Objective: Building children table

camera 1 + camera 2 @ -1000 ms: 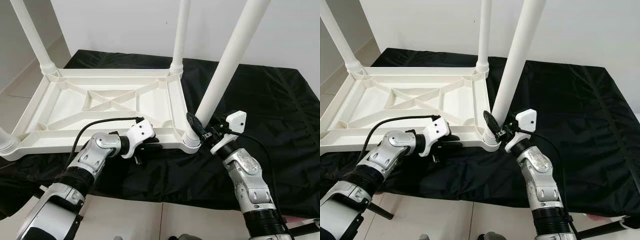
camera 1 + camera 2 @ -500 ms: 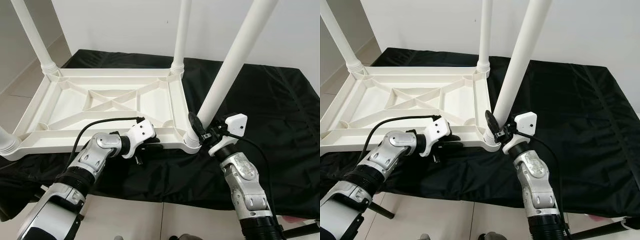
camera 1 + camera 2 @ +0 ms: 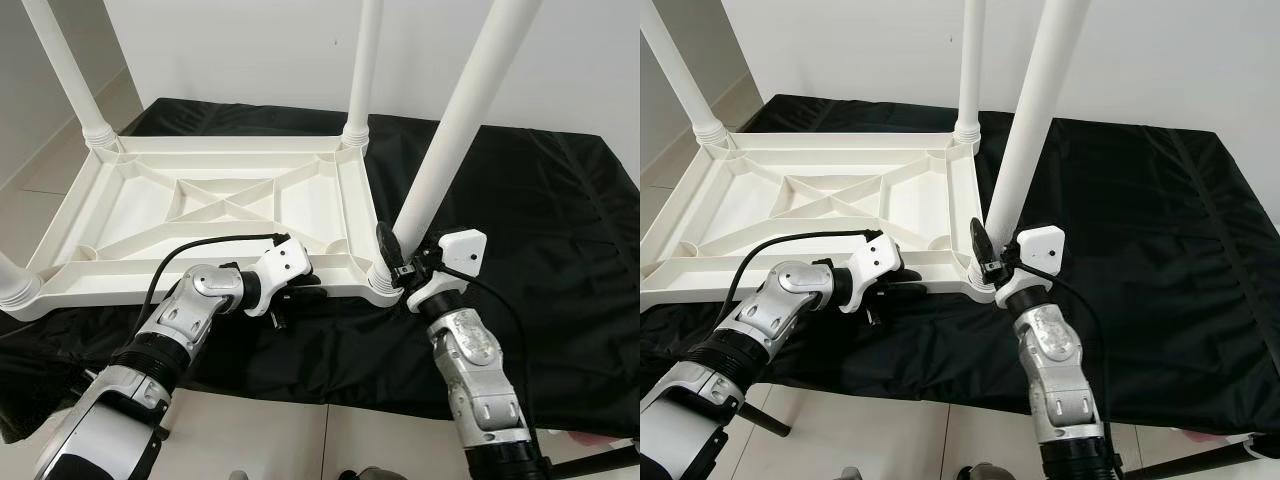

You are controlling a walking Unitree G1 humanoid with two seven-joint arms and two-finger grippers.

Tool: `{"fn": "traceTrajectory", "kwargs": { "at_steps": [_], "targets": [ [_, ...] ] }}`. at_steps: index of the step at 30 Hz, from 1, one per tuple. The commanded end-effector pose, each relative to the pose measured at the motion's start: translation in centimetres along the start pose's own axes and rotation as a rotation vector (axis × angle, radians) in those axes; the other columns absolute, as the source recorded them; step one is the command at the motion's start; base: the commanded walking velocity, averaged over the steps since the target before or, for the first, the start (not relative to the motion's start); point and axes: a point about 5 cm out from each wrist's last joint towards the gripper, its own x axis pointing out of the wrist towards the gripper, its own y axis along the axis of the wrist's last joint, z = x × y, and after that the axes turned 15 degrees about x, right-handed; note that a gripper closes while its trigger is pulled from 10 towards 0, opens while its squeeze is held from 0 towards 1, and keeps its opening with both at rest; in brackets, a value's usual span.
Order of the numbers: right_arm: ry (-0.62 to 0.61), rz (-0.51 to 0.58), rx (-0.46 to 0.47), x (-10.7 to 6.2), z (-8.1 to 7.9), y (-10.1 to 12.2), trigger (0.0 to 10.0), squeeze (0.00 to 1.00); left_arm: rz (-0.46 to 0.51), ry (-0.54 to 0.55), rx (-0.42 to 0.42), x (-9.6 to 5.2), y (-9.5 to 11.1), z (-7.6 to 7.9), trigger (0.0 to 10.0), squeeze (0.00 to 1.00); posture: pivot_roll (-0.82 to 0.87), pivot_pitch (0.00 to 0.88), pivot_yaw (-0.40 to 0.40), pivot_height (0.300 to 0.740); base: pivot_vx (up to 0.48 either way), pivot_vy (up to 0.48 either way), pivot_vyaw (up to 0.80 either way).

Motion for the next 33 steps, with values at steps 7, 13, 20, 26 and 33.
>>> {"fn": "traceTrajectory", "kwargs": {
  "at_steps": [7,13,20,26,33],
  "targets": [
    [-0.241,-0.087,-0.046,-1.2,2.6,-1.8,10.0,0.0,0.071,-0.152,0.076,0.3,1.6,0.3,10.0,0.0,-0.1,0.035,0.002,0.74,0.0,0.0,0.0],
    [-0.316,-0.058,-0.059,-1.2,2.5,-1.6,10.0,0.0,0.071,-0.153,0.076,0.2,1.6,0.4,10.0,0.0,-0.09,0.034,-0.001,0.74,0.0,0.0,0.0],
    [-0.338,-0.056,-0.096,-1.2,2.3,-1.7,10.0,0.0,0.073,-0.152,0.075,0.2,1.6,0.5,10.0,0.0,-0.09,0.038,-0.003,0.74,0.0,0.0,0.0],
    [-0.403,-0.043,-0.121,-1.5,2.4,-1.7,10.0,0.0,0.073,-0.149,0.075,0.1,1.6,0.3,10.0,0.0,-0.09,0.044,-0.001,0.74,0.0,0.0,0.0],
    [-0.567,-0.033,-0.181,-2.2,3.5,-1.7,10.0,0.0,0.068,-0.149,0.075,0.0,1.6,0.2,10.0,0.0,-0.09,0.049,0.004,0.74,0.0,0.0,0.0]
  ]
}}
